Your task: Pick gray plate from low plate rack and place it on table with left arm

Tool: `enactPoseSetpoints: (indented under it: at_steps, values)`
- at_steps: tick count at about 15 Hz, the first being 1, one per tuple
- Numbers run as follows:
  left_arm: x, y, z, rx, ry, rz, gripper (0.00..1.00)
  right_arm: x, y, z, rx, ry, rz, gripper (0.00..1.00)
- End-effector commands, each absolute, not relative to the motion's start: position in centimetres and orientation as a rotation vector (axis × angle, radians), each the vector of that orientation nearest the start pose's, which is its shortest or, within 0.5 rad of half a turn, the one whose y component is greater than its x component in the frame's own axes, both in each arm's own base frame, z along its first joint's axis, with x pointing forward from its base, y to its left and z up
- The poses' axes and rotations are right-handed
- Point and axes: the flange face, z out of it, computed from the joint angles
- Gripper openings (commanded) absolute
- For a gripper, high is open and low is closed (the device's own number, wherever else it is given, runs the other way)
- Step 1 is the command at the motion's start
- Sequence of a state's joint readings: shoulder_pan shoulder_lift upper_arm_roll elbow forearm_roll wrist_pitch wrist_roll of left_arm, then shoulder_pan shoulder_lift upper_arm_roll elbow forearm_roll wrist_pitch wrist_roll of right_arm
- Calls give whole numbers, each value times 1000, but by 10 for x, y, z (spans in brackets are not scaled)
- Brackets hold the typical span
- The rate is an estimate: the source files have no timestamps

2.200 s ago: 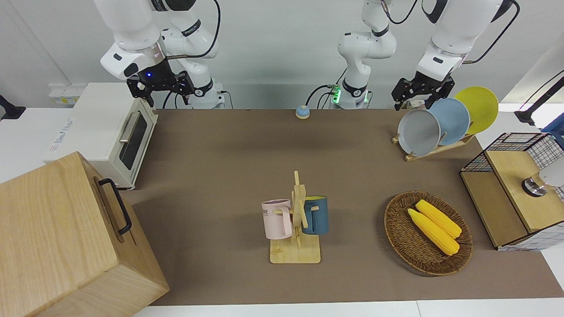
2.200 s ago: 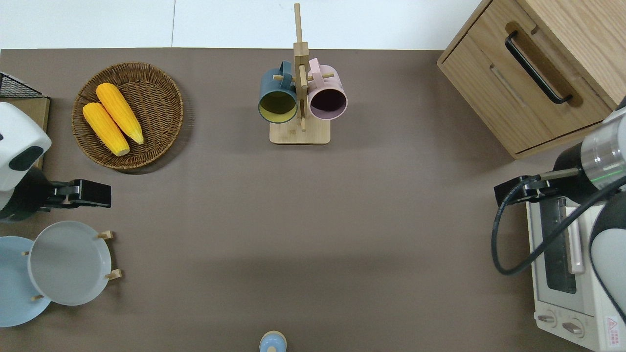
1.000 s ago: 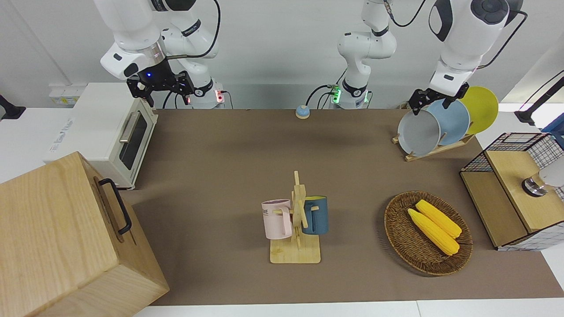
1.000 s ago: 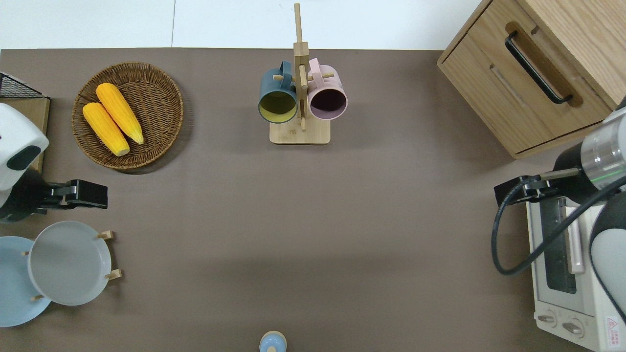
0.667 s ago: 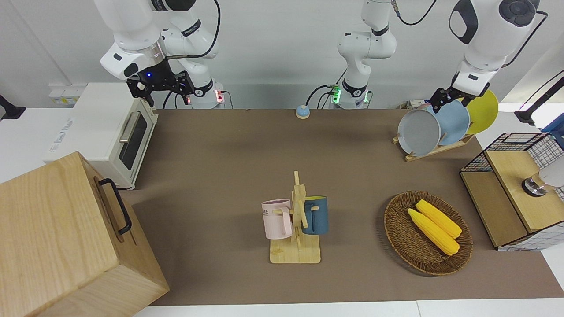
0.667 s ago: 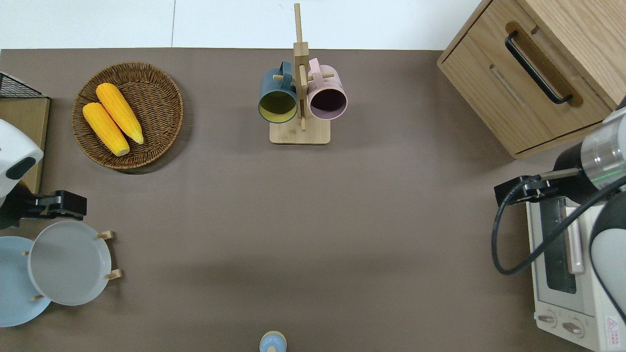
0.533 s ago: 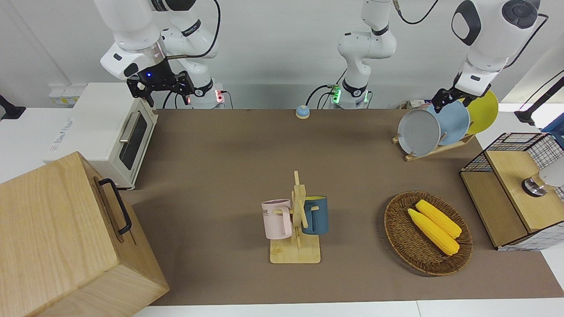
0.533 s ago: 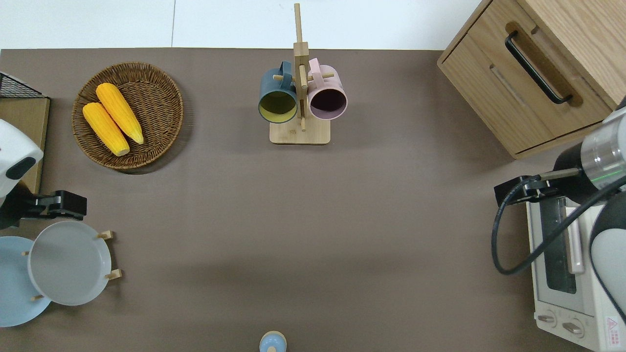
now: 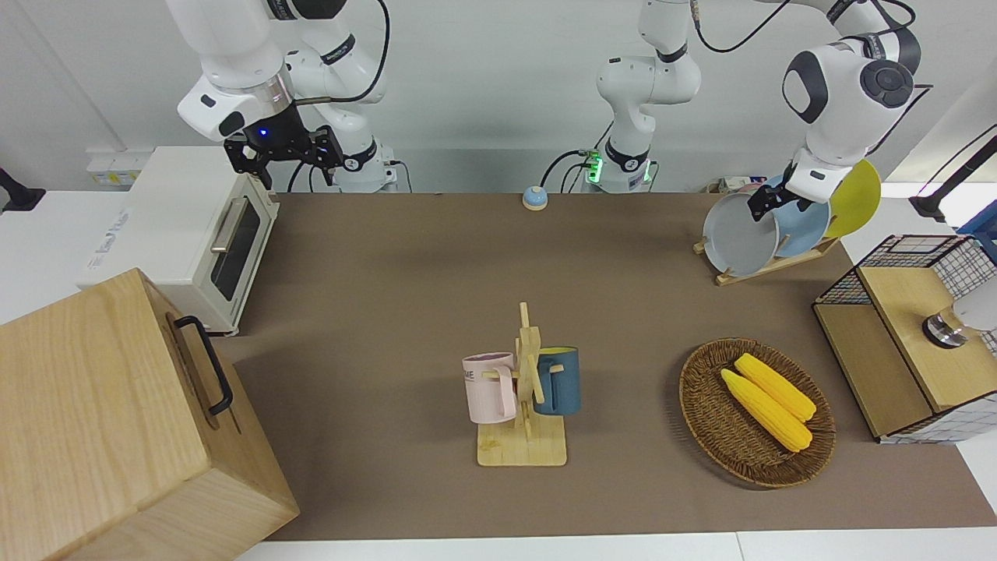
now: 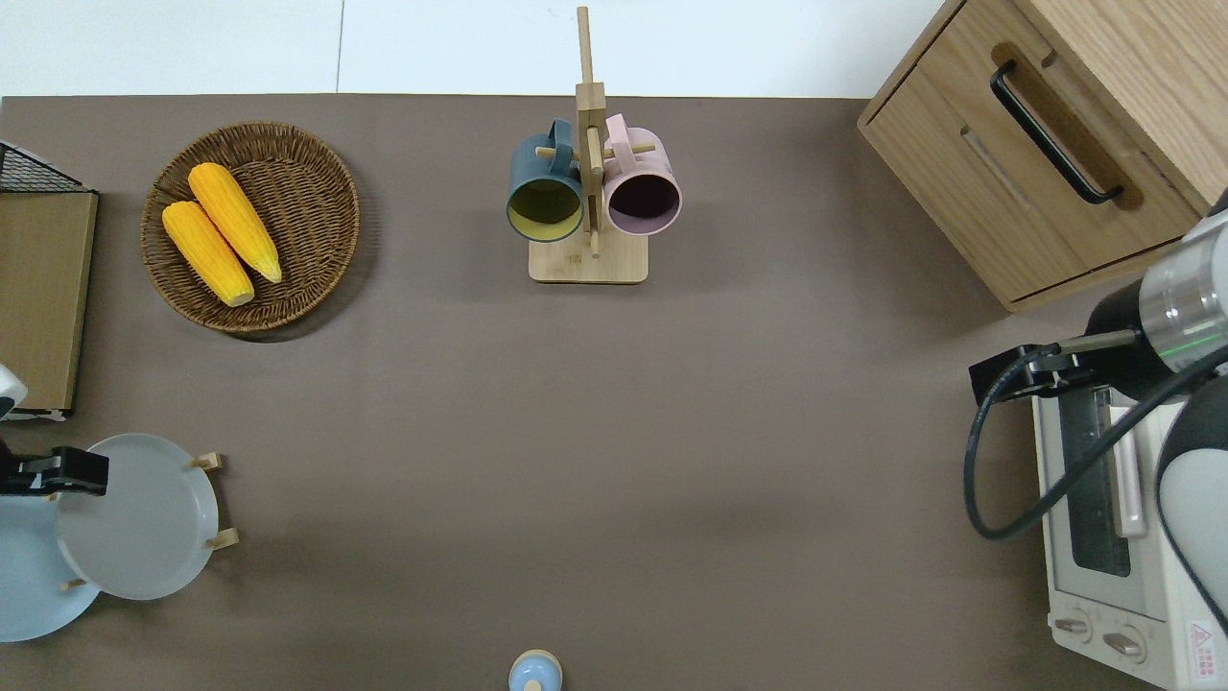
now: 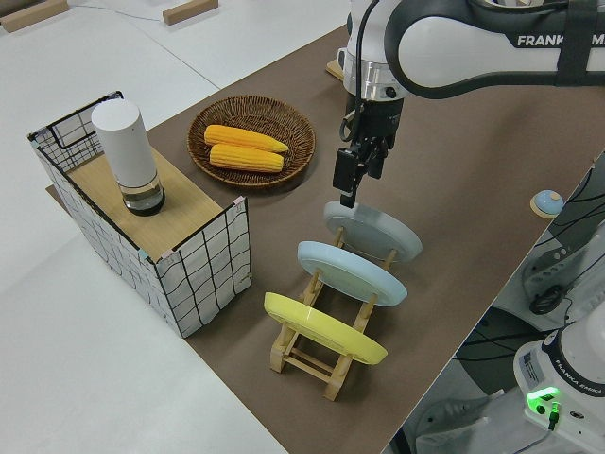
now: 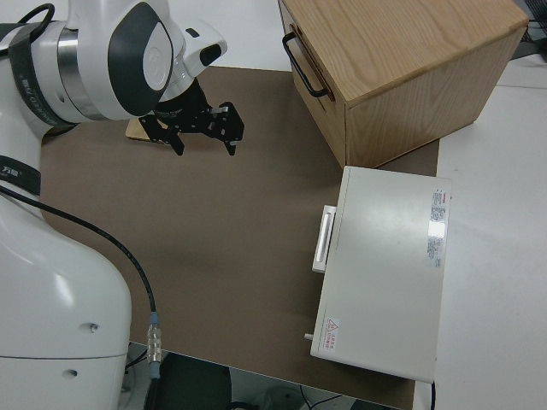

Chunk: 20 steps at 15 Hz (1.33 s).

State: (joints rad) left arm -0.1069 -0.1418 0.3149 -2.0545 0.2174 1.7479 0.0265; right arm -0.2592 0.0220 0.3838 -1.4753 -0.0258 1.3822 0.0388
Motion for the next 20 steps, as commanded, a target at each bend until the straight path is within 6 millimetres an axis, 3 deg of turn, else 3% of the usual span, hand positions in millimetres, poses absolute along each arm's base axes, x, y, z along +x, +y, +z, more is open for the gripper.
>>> enactPoseSetpoints:
  at_steps: [1,9,10,11,13,17,20]
  values:
    - [468,134,475,-2976,-180,301,995,536,60,646,-3169,-108,178,983]
    - [449,139,458,-3000,-195,289,971,536,60,646,-3167,-108,179,983]
    - [449,139,459,-3000,-200,284,863,536,60,646,-3169,-108,178,983]
    - [449,139,459,-3000,-200,284,644,536,60,646,-3169,-108,178,983]
    - [450,138,459,-3000,-203,281,356,536,60,645,-3169,-108,181,983]
    - [451,136,460,-3005,-209,280,121,536,60,646,-3169,-108,178,983]
    - [451,136,460,-3006,-213,277,81,535,60,646,-3168,-108,179,983]
